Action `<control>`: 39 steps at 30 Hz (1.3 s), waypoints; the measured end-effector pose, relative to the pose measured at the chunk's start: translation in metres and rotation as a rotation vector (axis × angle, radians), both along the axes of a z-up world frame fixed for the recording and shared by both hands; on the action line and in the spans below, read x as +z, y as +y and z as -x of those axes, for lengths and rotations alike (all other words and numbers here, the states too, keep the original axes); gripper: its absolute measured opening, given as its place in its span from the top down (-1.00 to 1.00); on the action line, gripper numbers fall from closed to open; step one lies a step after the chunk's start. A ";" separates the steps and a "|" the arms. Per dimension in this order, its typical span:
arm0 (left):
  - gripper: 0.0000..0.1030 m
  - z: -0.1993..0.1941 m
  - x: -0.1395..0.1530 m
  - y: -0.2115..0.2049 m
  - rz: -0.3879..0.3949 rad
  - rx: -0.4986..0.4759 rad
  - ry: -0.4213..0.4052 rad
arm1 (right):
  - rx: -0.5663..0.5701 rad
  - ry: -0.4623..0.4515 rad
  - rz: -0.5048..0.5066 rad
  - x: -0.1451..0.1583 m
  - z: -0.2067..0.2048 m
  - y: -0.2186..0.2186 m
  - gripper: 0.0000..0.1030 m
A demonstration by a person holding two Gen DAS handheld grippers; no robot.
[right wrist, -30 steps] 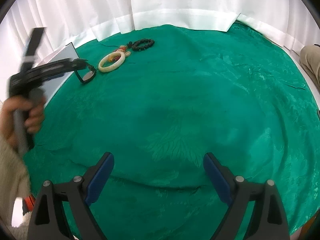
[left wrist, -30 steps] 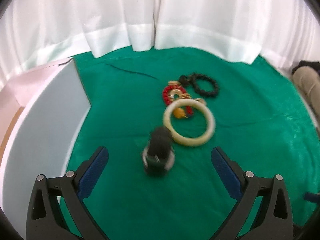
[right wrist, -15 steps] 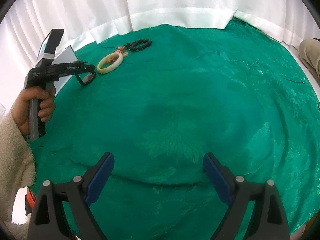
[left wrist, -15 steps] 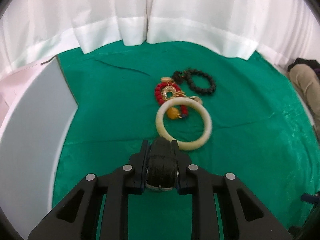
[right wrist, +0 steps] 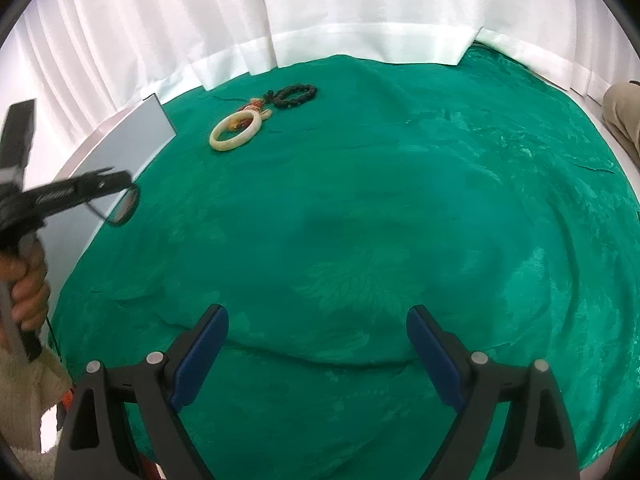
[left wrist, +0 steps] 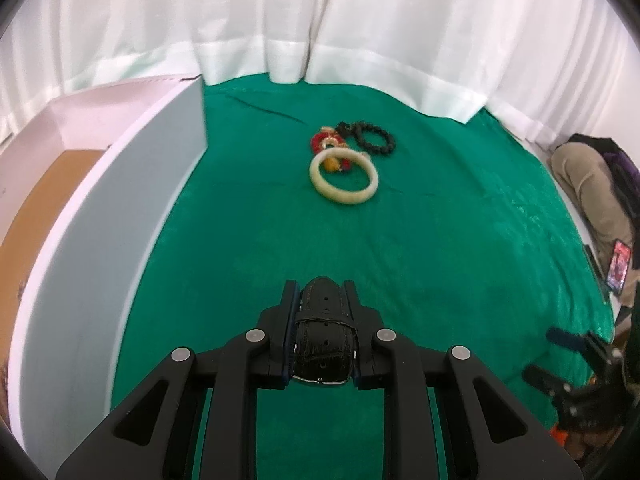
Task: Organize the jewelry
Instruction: 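Grasp the white jade bangle with the right gripper while the left holds the watch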
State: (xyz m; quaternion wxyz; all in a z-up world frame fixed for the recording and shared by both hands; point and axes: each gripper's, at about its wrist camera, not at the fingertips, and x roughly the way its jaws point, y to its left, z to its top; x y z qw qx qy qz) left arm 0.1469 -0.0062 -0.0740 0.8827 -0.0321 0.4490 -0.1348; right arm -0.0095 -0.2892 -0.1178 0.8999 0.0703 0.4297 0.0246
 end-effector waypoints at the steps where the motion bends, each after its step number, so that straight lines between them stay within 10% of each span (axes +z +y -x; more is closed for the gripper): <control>1: 0.62 0.002 0.000 0.002 0.001 0.002 0.002 | 0.002 0.001 0.001 0.000 0.000 0.002 -0.80; 19: 0.62 0.026 -0.011 0.033 0.010 0.054 0.013 | 0.102 0.068 -0.021 0.005 -0.027 0.037 -0.80; 29: 0.62 0.035 -0.014 0.048 0.034 0.077 0.011 | 0.093 0.086 -0.093 0.044 -0.153 0.021 -0.78; 33: 0.62 0.037 -0.012 0.048 0.035 0.069 0.006 | 0.088 0.137 -0.091 0.027 -0.219 0.038 -0.05; 39: 0.62 0.039 -0.012 0.050 0.031 0.074 0.004 | 0.081 0.172 -0.038 0.004 -0.272 0.062 0.26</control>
